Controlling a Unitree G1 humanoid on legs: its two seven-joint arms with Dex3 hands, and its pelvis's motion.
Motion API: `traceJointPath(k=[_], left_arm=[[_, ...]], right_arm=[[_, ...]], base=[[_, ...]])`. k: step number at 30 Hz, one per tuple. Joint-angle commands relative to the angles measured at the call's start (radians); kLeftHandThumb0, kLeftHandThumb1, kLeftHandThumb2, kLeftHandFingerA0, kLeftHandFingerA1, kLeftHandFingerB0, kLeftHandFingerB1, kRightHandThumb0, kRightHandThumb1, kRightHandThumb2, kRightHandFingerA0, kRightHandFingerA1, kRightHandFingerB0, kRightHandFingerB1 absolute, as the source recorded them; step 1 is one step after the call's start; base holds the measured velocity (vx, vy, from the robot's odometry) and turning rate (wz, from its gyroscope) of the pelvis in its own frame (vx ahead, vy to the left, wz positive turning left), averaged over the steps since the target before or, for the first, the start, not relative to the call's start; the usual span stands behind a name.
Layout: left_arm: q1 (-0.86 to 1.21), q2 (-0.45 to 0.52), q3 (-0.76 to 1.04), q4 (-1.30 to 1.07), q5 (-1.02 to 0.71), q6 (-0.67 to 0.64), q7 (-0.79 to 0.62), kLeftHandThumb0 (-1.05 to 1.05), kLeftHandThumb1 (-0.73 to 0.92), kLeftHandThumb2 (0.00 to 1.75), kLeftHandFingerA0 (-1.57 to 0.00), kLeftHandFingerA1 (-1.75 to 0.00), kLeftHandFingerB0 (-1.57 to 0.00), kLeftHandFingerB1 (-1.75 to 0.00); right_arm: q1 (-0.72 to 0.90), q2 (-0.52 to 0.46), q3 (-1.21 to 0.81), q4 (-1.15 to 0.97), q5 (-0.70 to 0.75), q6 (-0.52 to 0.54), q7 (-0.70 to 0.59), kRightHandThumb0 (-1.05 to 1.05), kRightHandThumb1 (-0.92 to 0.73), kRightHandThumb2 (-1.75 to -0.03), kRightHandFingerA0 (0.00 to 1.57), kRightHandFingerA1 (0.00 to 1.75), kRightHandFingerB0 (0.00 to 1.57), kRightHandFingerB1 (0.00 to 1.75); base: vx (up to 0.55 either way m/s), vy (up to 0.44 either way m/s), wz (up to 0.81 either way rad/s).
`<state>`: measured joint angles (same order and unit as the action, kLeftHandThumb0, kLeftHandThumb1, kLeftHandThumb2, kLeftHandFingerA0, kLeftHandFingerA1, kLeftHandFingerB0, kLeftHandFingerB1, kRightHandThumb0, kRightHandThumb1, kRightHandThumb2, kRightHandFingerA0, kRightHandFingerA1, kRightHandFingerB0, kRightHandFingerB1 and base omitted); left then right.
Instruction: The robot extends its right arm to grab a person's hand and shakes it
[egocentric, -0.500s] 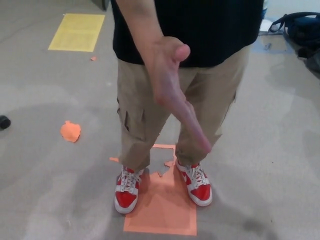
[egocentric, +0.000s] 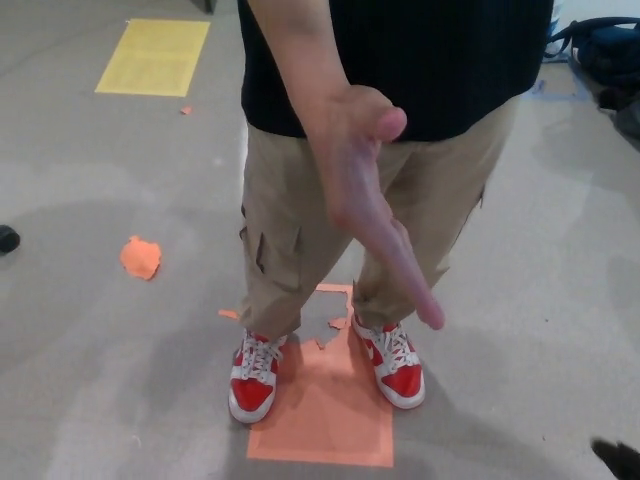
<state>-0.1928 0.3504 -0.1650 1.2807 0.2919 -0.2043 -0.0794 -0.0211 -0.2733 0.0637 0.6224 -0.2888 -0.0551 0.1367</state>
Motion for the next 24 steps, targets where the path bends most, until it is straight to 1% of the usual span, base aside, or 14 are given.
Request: traceJointPath(k=[1, 5, 6, 7, 9, 10, 11, 12, 13, 16, 19, 20, 24], left_arm=[[-0.030, 0.034, 0.057, 0.002, -0.050, -0.035, -0.024, -0.81, 0.92, 0.70, -0.13, -0.28, -0.08, -0.23], [-0.029, 0.037, 0.054, 0.003, -0.045, -0.040, -0.025, -0.79, 0.91, 0.69, -0.12, -0.28, -0.09, -0.24], [-0.029, 0.038, 0.062, 0.003, -0.052, -0.042, -0.026, -0.75, 0.71, 1.08, -0.05, -0.42, -0.04, -0.33], [-0.030, 0.037, 0.067, 0.002, -0.055, -0.041, -0.023, -0.76, 0.90, 0.68, -0.13, -0.28, -0.10, -0.24], [-0.033, 0.037, 0.071, 0.004, -0.057, -0.035, -0.023, -0.77, 0.90, 0.68, -0.12, -0.28, -0.09, -0.24], [-0.039, 0.039, 0.061, 0.009, -0.043, -0.029, -0.020, -0.82, 0.91, 0.69, -0.12, -0.28, -0.10, -0.25], [-0.042, 0.041, 0.056, 0.010, -0.036, -0.022, -0.017, -0.81, 0.71, 1.09, -0.08, -0.44, -0.02, -0.33], [-0.043, 0.043, 0.057, 0.009, -0.035, -0.019, -0.017, -0.81, 0.70, 1.09, -0.05, -0.42, -0.03, -0.31], [-0.041, 0.044, 0.057, 0.006, -0.035, -0.026, -0.020, -0.81, 0.70, 1.08, -0.07, -0.43, -0.02, -0.32], [-0.039, 0.040, 0.076, 0.006, -0.053, -0.027, -0.036, -0.80, 0.68, 1.07, -0.05, -0.42, -0.03, -0.32], [-0.034, 0.045, 0.080, 0.004, -0.054, -0.035, -0.039, -0.83, 0.70, 1.05, -0.08, -0.40, -0.07, -0.31], [-0.034, 0.046, 0.081, 0.004, -0.053, -0.035, -0.041, -0.82, 0.88, 0.68, -0.11, -0.28, -0.09, -0.25], [-0.043, 0.055, 0.077, 0.007, -0.042, -0.028, -0.045, -0.83, 0.88, 0.68, -0.12, -0.28, -0.10, -0.24]], right_arm=[[0.189, 0.038, -0.041, -1.068, -0.149, 0.075, -0.038, -0.95, -0.81, -1.14, 0.00, 0.13, 0.00, 0.10], [0.155, 0.038, -0.038, -1.223, -0.152, 0.150, 0.039, -0.94, -0.82, -1.14, 0.00, 0.12, 0.00, 0.10], [0.124, 0.040, -0.030, -1.258, -0.155, 0.167, 0.058, -0.94, -0.83, -1.14, 0.00, 0.13, 0.00, 0.11], [0.110, 0.042, -0.025, -1.274, -0.157, 0.175, 0.066, -0.93, -0.83, -1.14, 0.00, 0.13, 0.00, 0.11], [0.085, 0.045, -0.011, -1.308, -0.170, 0.203, 0.087, -0.94, -0.84, -1.15, 0.00, 0.11, 0.00, 0.10], [0.053, 0.054, 0.007, -1.332, -0.184, 0.231, 0.103, -0.94, -0.82, -1.14, 0.00, 0.10, 0.00, 0.10], [0.028, 0.062, 0.022, -1.346, -0.195, 0.252, 0.113, -0.86, -0.92, -0.68, 0.00, 0.00, 0.00, 0.01], [0.002, 0.070, 0.038, -1.353, -0.204, 0.274, 0.122, -0.85, -0.90, -0.69, 0.00, 0.01, 0.00, 0.01], [-0.018, 0.075, 0.050, -1.358, -0.214, 0.291, 0.129, -0.93, -0.77, -1.11, 0.00, 0.13, 0.00, 0.13], [-0.059, 0.091, 0.083, -1.365, -0.252, 0.329, 0.147, -0.96, -0.78, -1.11, 0.00, 0.11, 0.00, 0.12], [-0.100, 0.109, 0.119, -1.364, -0.290, 0.367, 0.168, -0.98, -0.79, -1.12, 0.00, 0.10, 0.00, 0.11], [-0.106, 0.112, 0.125, -1.365, -0.296, 0.373, 0.171, -0.98, -0.79, -1.11, 0.00, 0.11, 0.00, 0.12], [-0.152, 0.126, 0.165, -1.359, -0.294, 0.406, 0.187, -0.99, -0.78, -1.10, 0.00, 0.10, 0.00, 0.11]], base=[[0.00, 0.000, 0.00], [0.00, 0.000, 0.00], [0.00, 0.000, 0.00], [0.00, 0.000, 0.00], [0.00, 0.000, 0.00], [0.00, 0.000, 0.00], [0.00, 0.000, 0.00], [0.00, 0.000, 0.00], [0.00, 0.000, 0.00], [0.00, 0.000, 0.00], [0.00, 0.000, 0.00], [0.00, 0.000, 0.00], [0.00, 0.000, 0.00]])
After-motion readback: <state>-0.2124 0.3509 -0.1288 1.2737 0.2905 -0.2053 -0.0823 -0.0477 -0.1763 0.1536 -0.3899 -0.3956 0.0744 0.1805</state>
